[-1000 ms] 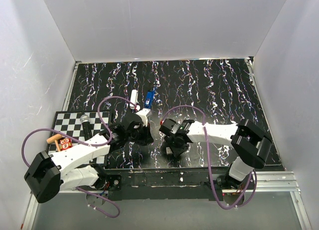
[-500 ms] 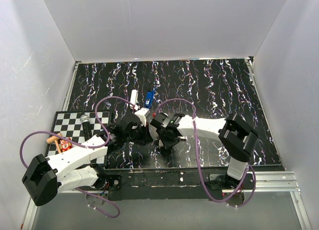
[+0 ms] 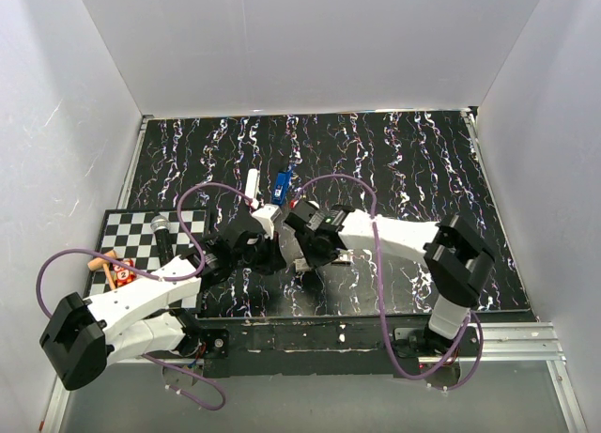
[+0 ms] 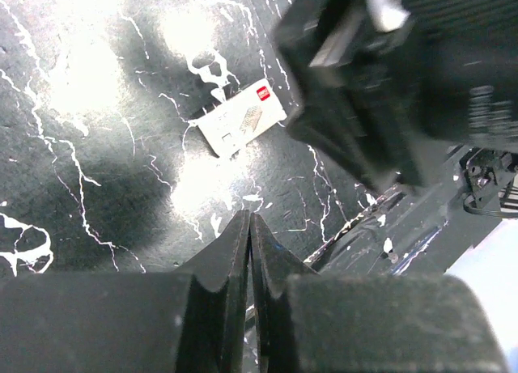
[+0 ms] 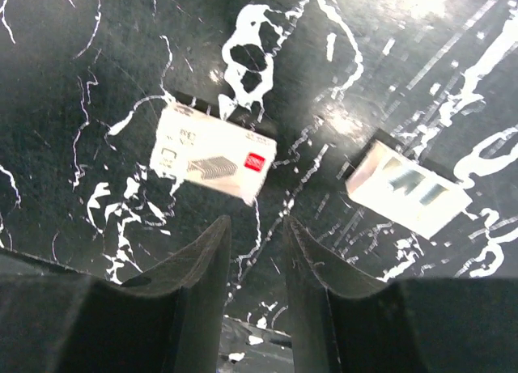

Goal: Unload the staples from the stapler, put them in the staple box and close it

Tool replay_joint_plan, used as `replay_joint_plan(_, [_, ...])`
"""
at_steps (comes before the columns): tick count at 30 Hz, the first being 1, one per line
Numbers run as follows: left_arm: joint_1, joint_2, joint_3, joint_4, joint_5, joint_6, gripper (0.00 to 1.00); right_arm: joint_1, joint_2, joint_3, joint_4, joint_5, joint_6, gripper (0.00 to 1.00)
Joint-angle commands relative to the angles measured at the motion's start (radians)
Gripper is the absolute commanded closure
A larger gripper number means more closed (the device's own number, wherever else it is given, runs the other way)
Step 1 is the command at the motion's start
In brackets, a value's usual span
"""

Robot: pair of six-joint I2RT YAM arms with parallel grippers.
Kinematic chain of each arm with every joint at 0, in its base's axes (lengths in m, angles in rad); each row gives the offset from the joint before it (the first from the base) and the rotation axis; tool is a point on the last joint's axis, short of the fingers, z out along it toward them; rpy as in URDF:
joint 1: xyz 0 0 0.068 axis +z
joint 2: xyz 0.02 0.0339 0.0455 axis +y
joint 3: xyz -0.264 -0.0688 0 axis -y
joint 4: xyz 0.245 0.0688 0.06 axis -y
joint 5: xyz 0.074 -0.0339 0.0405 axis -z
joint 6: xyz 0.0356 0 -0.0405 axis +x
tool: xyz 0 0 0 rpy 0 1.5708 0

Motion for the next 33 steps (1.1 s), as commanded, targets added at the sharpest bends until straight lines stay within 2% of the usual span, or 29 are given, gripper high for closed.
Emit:
replay_joint_plan(1, [-0.006,-0.012,-0.019,0.015,-0.026,-0.005,0.97,-0.03,-0.125,-0.048,-0.061,0.059,0.022,0.6])
replay_joint_plan(4, [-0.006,0.008,-0.027,0.026,-0.036,-0.013,1.0,-0.075,-0.174,-0.105,-0.072,0.081,0.035,0.6])
replay_joint_plan(10, [-0.006,0.028,-0.048,0.037,-0.089,-0.037,1.0,-0.19,-0.258,-0.194,-0.058,0.093,0.051,0.61])
replay_joint_plan(15, [-0.006,0.046,-0.063,0.069,-0.092,-0.044,1.0,-0.262,-0.26,-0.219,-0.029,0.092,0.05,0.61])
replay_joint_plan(33, [-0.008,0.146,-0.05,0.103,-0.134,-0.05,1.0,-0.291,-0.162,-0.183,0.031,0.032,0.048,0.62])
